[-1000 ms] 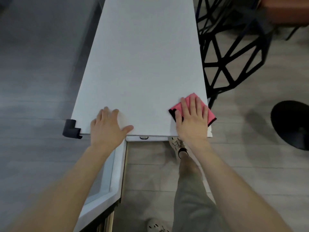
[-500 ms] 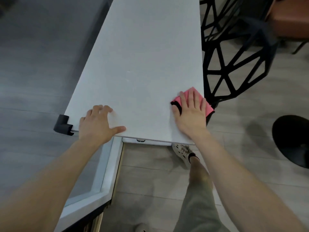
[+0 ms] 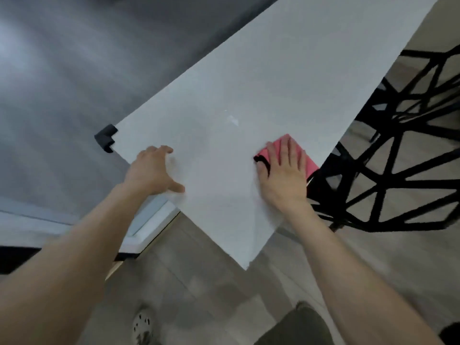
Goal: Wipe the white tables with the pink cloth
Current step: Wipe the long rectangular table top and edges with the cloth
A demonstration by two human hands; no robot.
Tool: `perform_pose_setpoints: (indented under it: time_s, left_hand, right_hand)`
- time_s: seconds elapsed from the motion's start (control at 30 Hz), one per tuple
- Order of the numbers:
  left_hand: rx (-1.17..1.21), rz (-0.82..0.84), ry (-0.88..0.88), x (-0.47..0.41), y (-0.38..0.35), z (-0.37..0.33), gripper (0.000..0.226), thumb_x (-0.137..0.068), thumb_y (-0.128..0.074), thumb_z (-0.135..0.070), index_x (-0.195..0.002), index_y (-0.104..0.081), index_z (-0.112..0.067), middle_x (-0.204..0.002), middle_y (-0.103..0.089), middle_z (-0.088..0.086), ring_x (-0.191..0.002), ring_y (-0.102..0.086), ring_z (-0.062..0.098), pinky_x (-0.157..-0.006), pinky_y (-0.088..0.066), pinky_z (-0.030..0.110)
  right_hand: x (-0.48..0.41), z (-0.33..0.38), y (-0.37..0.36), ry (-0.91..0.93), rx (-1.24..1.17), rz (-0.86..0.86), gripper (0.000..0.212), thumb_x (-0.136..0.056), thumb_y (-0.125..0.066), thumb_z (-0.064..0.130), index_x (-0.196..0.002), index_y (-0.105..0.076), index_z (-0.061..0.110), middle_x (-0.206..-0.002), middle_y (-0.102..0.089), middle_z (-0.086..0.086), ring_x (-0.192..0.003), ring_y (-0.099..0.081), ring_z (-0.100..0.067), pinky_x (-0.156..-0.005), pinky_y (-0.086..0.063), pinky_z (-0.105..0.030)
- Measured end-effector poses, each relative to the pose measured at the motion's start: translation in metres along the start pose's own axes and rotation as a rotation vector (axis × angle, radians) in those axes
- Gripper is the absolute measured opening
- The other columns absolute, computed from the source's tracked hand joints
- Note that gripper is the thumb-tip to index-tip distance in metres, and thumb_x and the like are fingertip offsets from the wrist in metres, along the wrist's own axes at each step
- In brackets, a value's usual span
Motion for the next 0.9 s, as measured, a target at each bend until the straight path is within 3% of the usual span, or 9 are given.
perform_pose_setpoints:
  time_s: [0.1,0.2,0.27,0.37,0.47,0.6,0.7,0.83,0.9]
  left_hand:
    - [-0.019,0.024,0.095,0.038,-0.043,-0.039,0.166,-0.046,-0.101,-0.073,-0.174,-0.009,-0.021,-0.18,-0.016,0.007,-0.166,-0.016,0.031,-0.134,-0.019,0.049]
    - [0.022,0.032,0.168,0.049,-0.063,-0.057,0.176,-0.043,-0.098,-0.079,-0.175,0.006,-0.024,-0.183,0.013,0.006,-0.169,0.008,0.025,-0.137,-0.006,0.045]
    - [0.009,0.08,0.182,0.045,-0.065,-0.057,0.18,-0.04,-0.097,-0.081,-0.174,0.01,-0.026,-0.182,0.018,0.004,-0.169,0.012,0.023,-0.138,-0.005,0.044]
    - [0.001,0.11,0.215,0.041,-0.068,-0.053,0.185,-0.035,-0.096,-0.082,-0.173,0.014,-0.028,-0.181,0.021,0.003,-0.168,0.015,0.022,-0.136,-0.005,0.043]
    - [-0.008,0.111,0.208,0.041,-0.067,-0.055,0.185,-0.034,-0.095,-0.082,-0.173,0.016,-0.031,-0.181,0.022,0.0,-0.168,0.015,0.02,-0.135,-0.009,0.043]
    - [-0.003,0.118,0.229,0.046,-0.059,-0.059,0.183,-0.038,-0.098,-0.079,-0.173,0.016,-0.03,-0.181,0.022,0.001,-0.168,0.014,0.019,-0.137,-0.011,0.042]
    - [0.006,0.115,0.222,0.045,-0.058,-0.061,0.186,-0.034,-0.096,-0.082,-0.172,0.018,-0.033,-0.18,0.025,-0.001,-0.168,0.016,0.018,-0.136,-0.012,0.043]
    - [0.026,0.097,0.22,0.045,-0.062,-0.053,0.185,-0.032,-0.092,-0.088,-0.17,0.02,-0.038,-0.179,0.028,-0.007,-0.167,0.018,0.014,-0.136,-0.012,0.044]
    - [0.021,0.095,0.191,0.044,-0.064,-0.052,0.185,-0.032,-0.089,-0.091,-0.17,0.022,-0.038,-0.178,0.029,-0.006,-0.166,0.02,0.014,-0.138,-0.008,0.043]
  right_hand:
    - [0.037,0.066,-0.022,0.486,-0.065,0.08,0.065,-0.113,-0.029,0.058,-0.171,-0.028,0.029,-0.181,-0.007,-0.007,-0.168,0.002,-0.025,-0.135,-0.003,-0.054]
    - [0.036,0.053,-0.019,0.862,-0.028,0.189,0.065,-0.11,-0.022,0.063,-0.171,-0.022,0.04,-0.181,-0.002,0.003,-0.168,0.008,-0.016,-0.136,0.003,-0.049]
    - [-0.011,0.007,-0.01,0.804,-0.023,0.207,0.064,-0.11,-0.019,0.066,-0.17,-0.017,0.045,-0.181,0.003,0.008,-0.167,0.011,-0.012,-0.136,0.002,-0.047]
    - [-0.093,-0.081,0.016,0.388,-0.021,0.13,0.065,-0.111,-0.02,0.063,-0.171,-0.014,0.042,-0.182,0.006,0.003,-0.167,0.01,-0.015,-0.136,0.0,-0.049]
    - [-0.082,-0.06,0.017,0.203,-0.046,0.026,0.065,-0.112,-0.021,0.056,-0.172,-0.021,0.03,-0.182,-0.002,-0.01,-0.168,0.002,-0.028,-0.135,-0.002,-0.055]
    - [0.032,0.055,-0.016,0.739,-0.084,0.158,0.065,-0.112,-0.028,0.056,-0.171,-0.028,0.027,-0.181,-0.007,-0.011,-0.168,0.003,-0.028,-0.134,-0.006,-0.059]
    - [0.006,0.036,-0.01,0.98,-0.039,0.212,0.064,-0.112,-0.026,0.059,-0.171,-0.024,0.036,-0.182,-0.002,-0.001,-0.168,0.006,-0.02,-0.136,-0.002,-0.052]
    - [-0.132,-0.048,0.016,0.455,-0.031,0.145,0.066,-0.109,-0.022,0.058,-0.171,-0.024,0.034,-0.182,0.0,-0.004,-0.168,0.004,-0.023,-0.136,0.0,-0.05]
    - [-0.124,-0.035,0.015,0.34,-0.026,0.099,0.066,-0.112,-0.025,0.055,-0.172,-0.022,0.027,-0.182,-0.002,-0.009,-0.168,0.003,-0.027,-0.135,0.0,-0.053]
Point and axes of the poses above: each hand's wrist, its own x-axis away from the middle knuckle, its own y-axis out of the back of the hand, z = x × y, the point moved 8 cm from there along -x, towards the middle knuckle
